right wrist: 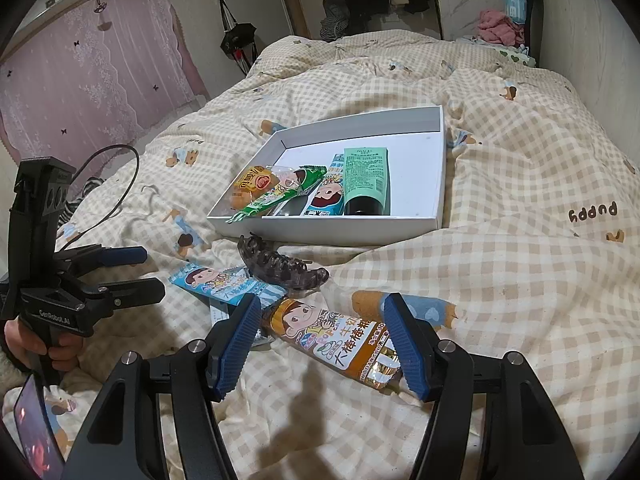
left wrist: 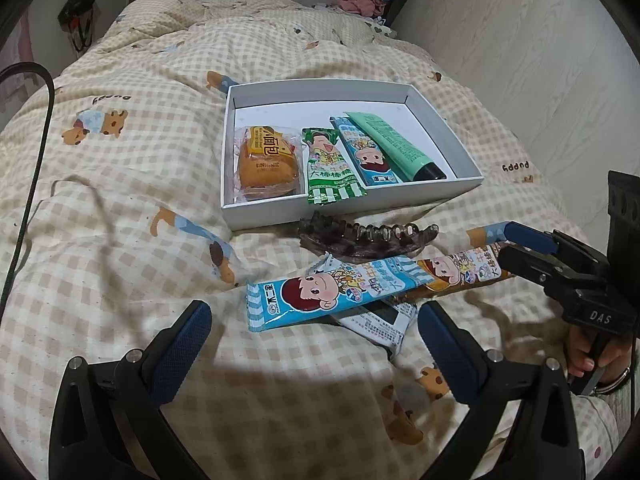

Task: Organize objects
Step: 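Move the left gripper down toward the grey-white wrapped bar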

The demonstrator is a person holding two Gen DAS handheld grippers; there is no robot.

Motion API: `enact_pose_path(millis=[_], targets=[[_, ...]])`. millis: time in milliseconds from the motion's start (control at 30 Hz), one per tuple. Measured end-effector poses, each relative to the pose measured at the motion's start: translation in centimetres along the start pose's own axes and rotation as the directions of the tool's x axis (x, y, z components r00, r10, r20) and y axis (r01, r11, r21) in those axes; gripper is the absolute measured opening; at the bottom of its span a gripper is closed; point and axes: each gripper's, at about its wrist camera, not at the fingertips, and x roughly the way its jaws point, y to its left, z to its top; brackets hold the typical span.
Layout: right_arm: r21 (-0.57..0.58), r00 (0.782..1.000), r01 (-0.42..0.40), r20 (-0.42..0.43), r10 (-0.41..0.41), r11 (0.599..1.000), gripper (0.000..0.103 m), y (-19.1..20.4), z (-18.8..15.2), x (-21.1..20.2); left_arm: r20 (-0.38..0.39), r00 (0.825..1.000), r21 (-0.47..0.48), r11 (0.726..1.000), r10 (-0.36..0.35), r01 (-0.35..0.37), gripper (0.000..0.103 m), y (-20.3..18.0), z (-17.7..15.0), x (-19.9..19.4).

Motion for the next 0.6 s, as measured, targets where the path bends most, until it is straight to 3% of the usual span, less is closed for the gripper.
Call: enact_pose_path(millis=[233, 367, 600], targets=[[0.009, 1.0, -0.003, 0.0, 0.003, 1.0, 0.065, -0.2, 0.0, 0.1, -0.002, 0.997, 0.03, 0.997, -0.076, 0.076, 0.103, -0.5, -0.1, -0.2], [0.023, 1.0, -0.009, 0.002, 0.009, 1.0, 0.065, -0.4, 0.0, 0.0, -0.007, 0.981, 0.026, 0.981, -0.194, 0.194, 0.103, -0.7, -0.1, -0.7], [0.052, 1.0, -0.029, 0.008, 0.029, 0.998, 0.065, -0.9, 0.1, -0.1, -0.058, 0.973, 0.07, 0.971, -0.225, 0.228, 0.1, -2.0, -0.4, -0.5]])
